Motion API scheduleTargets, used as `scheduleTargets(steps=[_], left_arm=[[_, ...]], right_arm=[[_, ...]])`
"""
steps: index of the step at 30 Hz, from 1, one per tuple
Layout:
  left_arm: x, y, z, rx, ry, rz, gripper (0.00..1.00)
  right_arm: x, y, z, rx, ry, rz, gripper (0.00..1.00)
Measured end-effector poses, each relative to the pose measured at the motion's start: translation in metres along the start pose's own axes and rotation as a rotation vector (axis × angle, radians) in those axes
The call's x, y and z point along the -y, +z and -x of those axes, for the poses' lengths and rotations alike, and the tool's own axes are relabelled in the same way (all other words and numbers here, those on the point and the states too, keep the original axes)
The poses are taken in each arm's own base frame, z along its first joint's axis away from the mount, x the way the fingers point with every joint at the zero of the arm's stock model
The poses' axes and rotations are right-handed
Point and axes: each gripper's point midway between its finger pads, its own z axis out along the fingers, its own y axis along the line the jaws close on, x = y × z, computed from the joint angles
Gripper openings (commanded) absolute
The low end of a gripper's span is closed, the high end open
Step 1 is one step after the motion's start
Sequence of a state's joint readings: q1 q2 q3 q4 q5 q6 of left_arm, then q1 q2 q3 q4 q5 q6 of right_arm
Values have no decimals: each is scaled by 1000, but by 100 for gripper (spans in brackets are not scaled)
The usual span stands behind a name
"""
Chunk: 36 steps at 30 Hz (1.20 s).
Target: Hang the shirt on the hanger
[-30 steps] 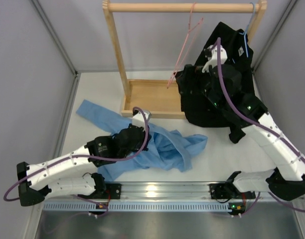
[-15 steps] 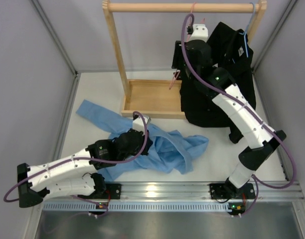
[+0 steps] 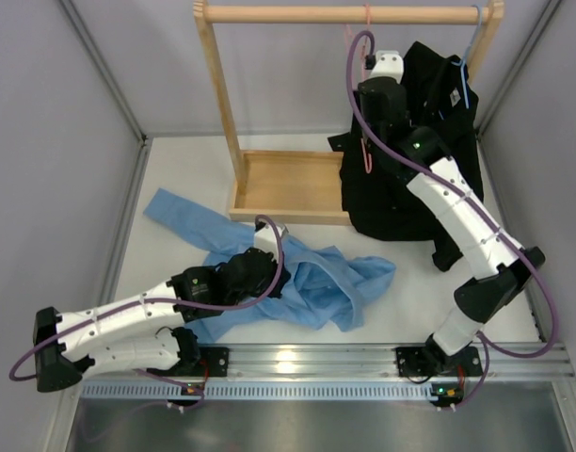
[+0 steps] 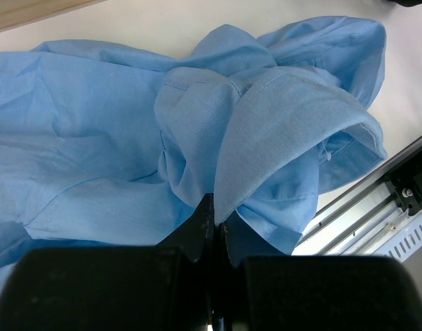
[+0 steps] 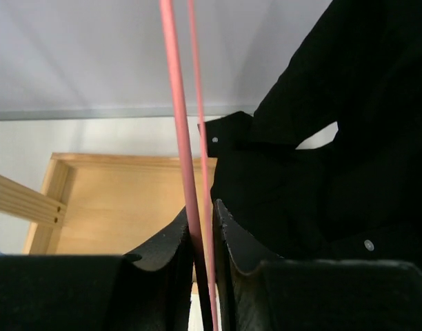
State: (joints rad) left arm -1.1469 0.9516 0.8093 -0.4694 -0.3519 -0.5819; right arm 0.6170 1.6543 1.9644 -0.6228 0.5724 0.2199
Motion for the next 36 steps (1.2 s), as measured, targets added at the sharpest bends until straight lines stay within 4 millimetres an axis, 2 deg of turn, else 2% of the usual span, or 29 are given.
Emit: scheduleTargets(steps=[2,3,4,12,22,30,36], left_arm=[[0,1,-2,-6,1,0,0],[0,1,-2,-7,2,-1,0],[0,1,-3,-7,2,-1,0],[2,1,-3,-9,-1,-11,0],[2,1,-3,-9,-18,-10,0],[2,1,-2,-5,-27,-7,0],[1,2,1,10,-47,4,0]], right_arm=[[2,1,-3,-8,-2,3,11],[2,1,-5,-14,-6,8,1],[2,1,-6,-17,-8,11,0],[3,-4,-5,-20,-22,37,0],[3,-18,7,5,-99,100,0],[1,-27,28,51,-142,159,0],[-1,-45,44,96,-168,227,0]])
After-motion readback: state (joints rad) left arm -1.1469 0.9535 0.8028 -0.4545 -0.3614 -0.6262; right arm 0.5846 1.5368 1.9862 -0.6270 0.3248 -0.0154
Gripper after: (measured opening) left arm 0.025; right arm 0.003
